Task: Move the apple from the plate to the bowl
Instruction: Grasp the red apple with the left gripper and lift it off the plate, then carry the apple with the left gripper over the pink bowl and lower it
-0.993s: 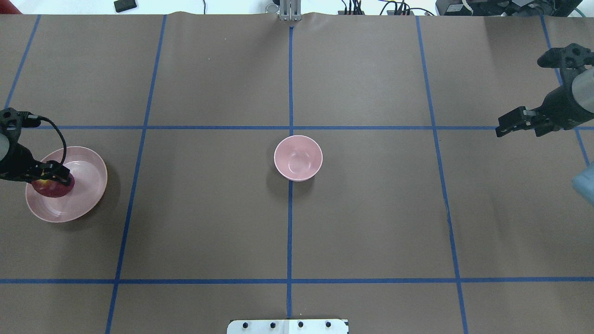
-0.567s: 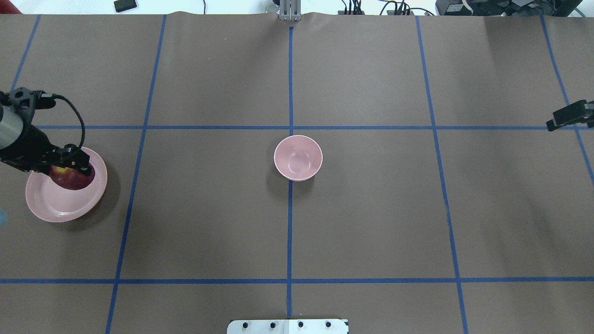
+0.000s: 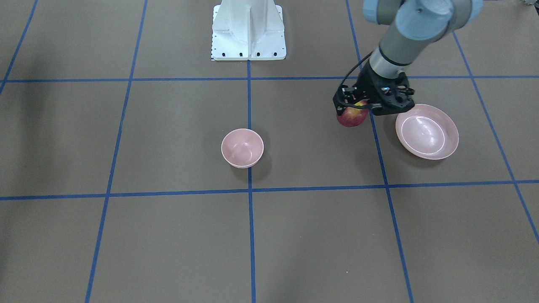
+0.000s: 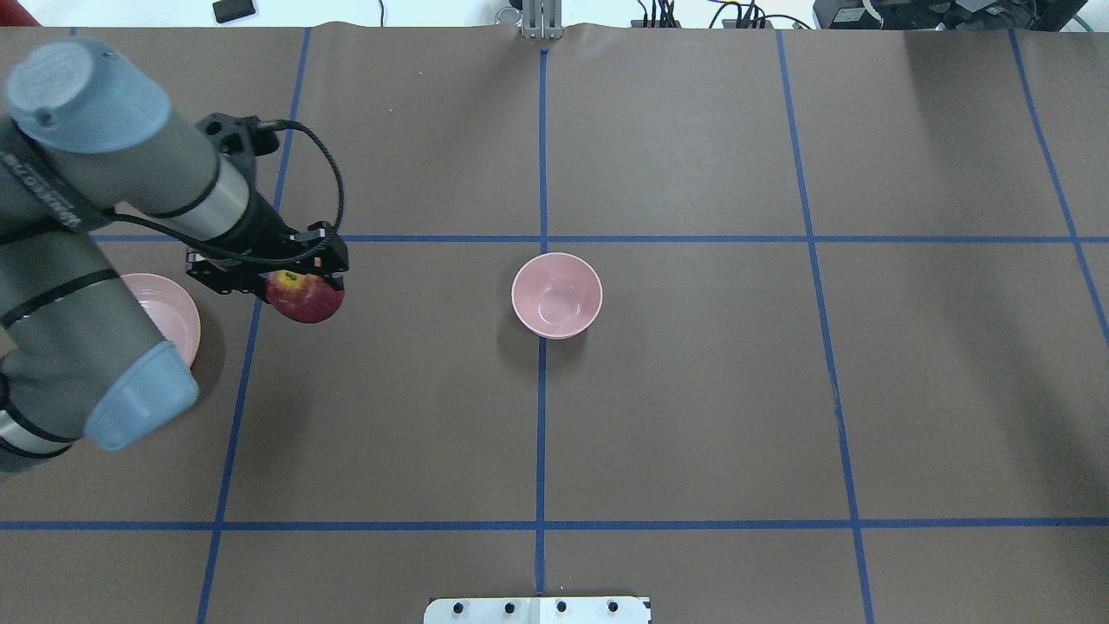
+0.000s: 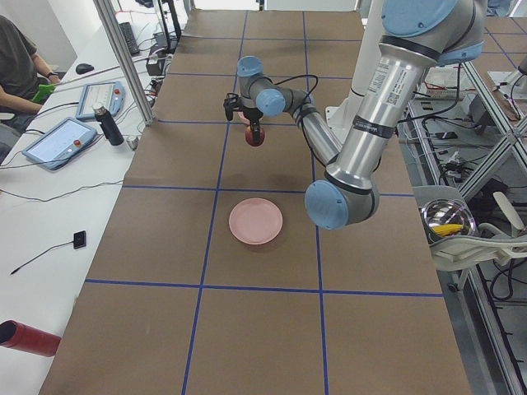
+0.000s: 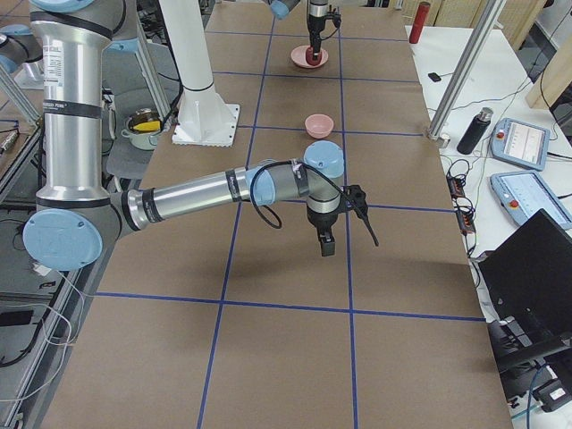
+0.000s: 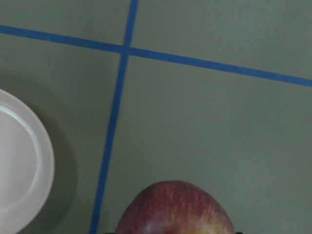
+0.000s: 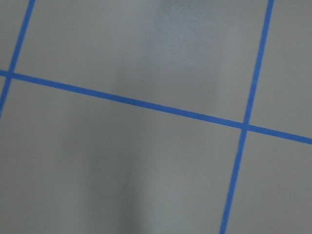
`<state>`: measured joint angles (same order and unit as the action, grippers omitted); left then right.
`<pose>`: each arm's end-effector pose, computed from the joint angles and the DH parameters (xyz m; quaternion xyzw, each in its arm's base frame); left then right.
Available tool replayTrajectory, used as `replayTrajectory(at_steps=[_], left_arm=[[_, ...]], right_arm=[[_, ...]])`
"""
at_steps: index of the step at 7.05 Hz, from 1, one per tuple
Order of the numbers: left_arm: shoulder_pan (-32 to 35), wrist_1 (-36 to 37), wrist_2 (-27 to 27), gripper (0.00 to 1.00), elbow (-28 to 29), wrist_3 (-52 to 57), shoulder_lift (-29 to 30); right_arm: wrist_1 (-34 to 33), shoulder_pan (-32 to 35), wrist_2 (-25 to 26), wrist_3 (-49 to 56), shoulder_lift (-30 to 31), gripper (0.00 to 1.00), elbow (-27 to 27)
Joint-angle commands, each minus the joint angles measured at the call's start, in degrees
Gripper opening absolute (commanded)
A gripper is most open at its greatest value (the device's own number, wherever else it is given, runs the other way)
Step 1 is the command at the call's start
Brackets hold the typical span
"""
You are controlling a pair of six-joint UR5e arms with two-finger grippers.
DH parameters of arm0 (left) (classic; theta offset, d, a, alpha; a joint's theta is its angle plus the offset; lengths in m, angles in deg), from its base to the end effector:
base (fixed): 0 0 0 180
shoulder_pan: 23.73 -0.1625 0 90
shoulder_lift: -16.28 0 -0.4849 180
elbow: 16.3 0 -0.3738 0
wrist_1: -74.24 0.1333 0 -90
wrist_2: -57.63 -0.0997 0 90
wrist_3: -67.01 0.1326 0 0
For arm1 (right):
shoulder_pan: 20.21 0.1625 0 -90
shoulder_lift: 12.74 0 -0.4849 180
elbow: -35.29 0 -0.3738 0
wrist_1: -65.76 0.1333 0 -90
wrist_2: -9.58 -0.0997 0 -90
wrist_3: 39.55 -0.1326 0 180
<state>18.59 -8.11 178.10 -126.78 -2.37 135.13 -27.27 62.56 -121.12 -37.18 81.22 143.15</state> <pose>0.4199 -0.4717 0.3228 -0.0303 0.4210 -0.0779 0.9032 -0.0097 -0.4486 0.6364 0.0740 -0.3496 -0.1109 0.9273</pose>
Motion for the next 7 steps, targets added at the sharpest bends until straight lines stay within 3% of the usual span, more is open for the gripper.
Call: replayTrajectory(at_steps=[1,2,3,6,7], left_arm=[[-5.2,3.6,-4.8,0.00,10.0,-5.1,14.8],[-7.6,3.3,-8.6,0.00,19.9,-6.3,23.4],[-8.1,3.0,-8.8,0.00,27.7,-7.0,29.4],[-10.9,-9.0,-12.6,0.00,38.8,-9.8,30.7],[-11.0,-10.9,-12.8,0.00,40.2,-9.7,30.8]], right_arm=[[-0.7,1.3,0.2,3.4,0.6,1.00,-1.2],[-0.6,1.3,0.3,3.3,0.6,1.00,-1.2],[-0.6,1.3,0.3,3.3,0.5,1.00,-1.2],[-0.6,1.3,-0.1,2.5,0.3,1.00,-1.1],[-0.6,1.3,-0.1,2.5,0.2,1.00,-1.1]])
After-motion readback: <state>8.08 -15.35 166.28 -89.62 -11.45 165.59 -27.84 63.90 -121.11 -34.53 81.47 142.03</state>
